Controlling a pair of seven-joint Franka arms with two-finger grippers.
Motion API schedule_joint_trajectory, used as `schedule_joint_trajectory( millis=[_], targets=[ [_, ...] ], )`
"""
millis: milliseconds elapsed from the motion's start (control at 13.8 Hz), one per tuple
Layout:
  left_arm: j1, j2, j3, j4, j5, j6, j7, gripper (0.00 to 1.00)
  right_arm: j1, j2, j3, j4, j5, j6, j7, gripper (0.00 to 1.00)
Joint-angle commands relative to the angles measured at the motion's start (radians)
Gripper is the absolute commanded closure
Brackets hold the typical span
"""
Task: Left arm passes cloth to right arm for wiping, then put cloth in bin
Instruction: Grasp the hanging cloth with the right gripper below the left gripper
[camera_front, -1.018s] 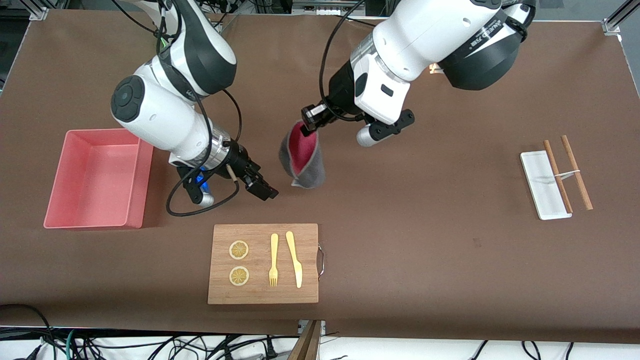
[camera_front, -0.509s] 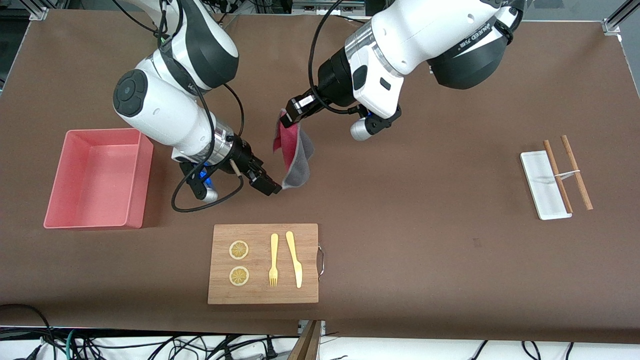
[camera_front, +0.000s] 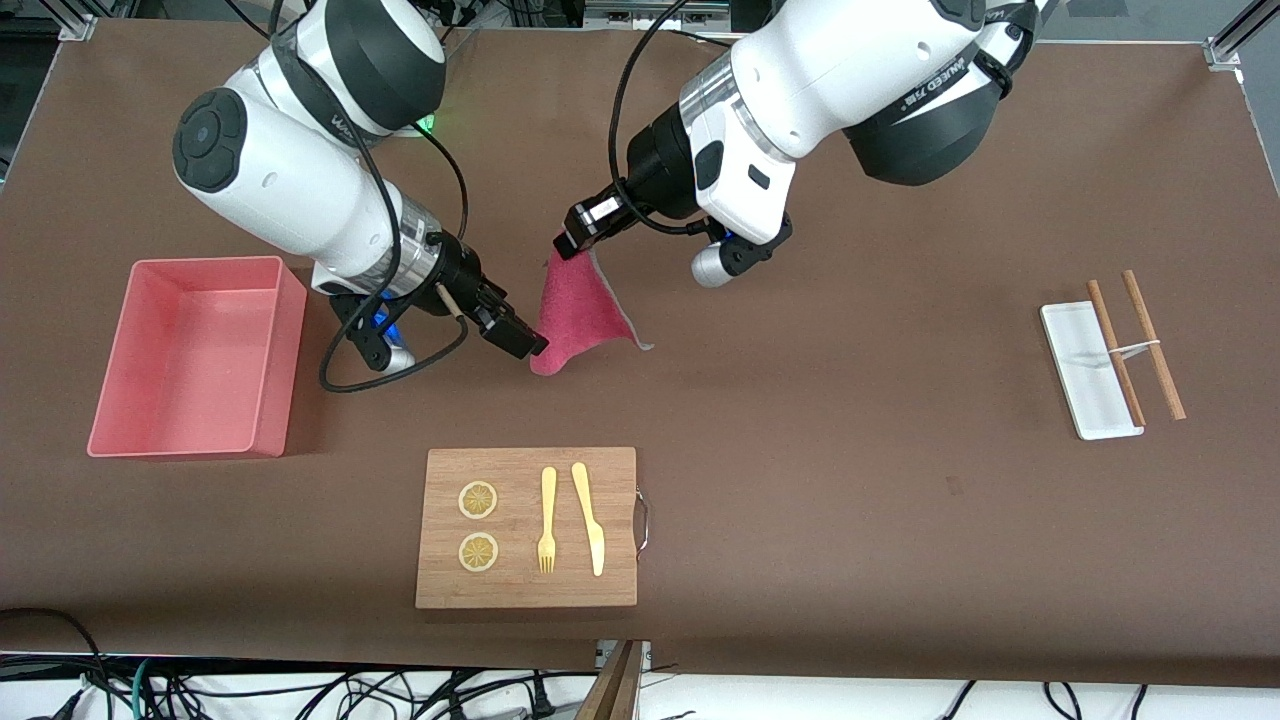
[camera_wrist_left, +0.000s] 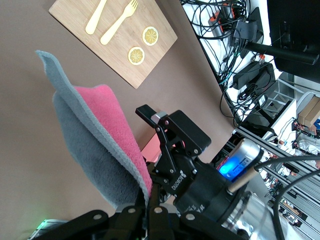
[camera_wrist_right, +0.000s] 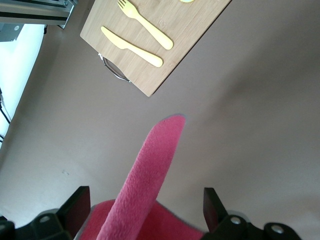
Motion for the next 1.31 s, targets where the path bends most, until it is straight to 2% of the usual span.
schedule_joint_trajectory(
  millis=[0, 218, 509, 655, 873, 1091, 1236],
  targets=[
    [-0.013, 0.018, 0.008, 0.034, -0.02, 0.008, -0.011, 1.0, -0.002, -0.008, 0.007, -0.005, 0.017, -0.007, -0.02, 0.0],
    [-0.013, 0.018, 0.008, 0.036, -0.02, 0.008, -0.011, 1.0, 0.004, -0.006, 0.01, -0.008, 0.018, -0.018, -0.011, 0.0],
    [-0.013, 0.019, 0.008, 0.036, -0.02, 0.008, -0.011, 1.0, -0.003, -0.006, 0.001, -0.008, 0.018, -0.127, -0.032, 0.0],
    [-0.013, 0.021, 0.008, 0.036, -0.02, 0.008, -0.011, 1.0, -0.002, -0.009, 0.004, -0.008, 0.018, -0.133, -0.034, 0.0],
    [-0.013, 0.021, 0.008, 0.036, -0.02, 0.008, -0.011, 1.0, 0.001, -0.002, 0.007, -0.006, 0.023, -0.118, -0.016, 0.0],
    [-0.013, 0.025, 0.008, 0.036, -0.02, 0.008, -0.011, 1.0, 0.003, 0.006, 0.007, -0.003, 0.108, -0.043, 0.01, 0.0],
    [-0.013, 0.025, 0.008, 0.036, -0.02, 0.008, -0.011, 1.0, 0.008, 0.014, 0.009, -0.005, 0.112, -0.017, 0.043, 0.0]
  ],
)
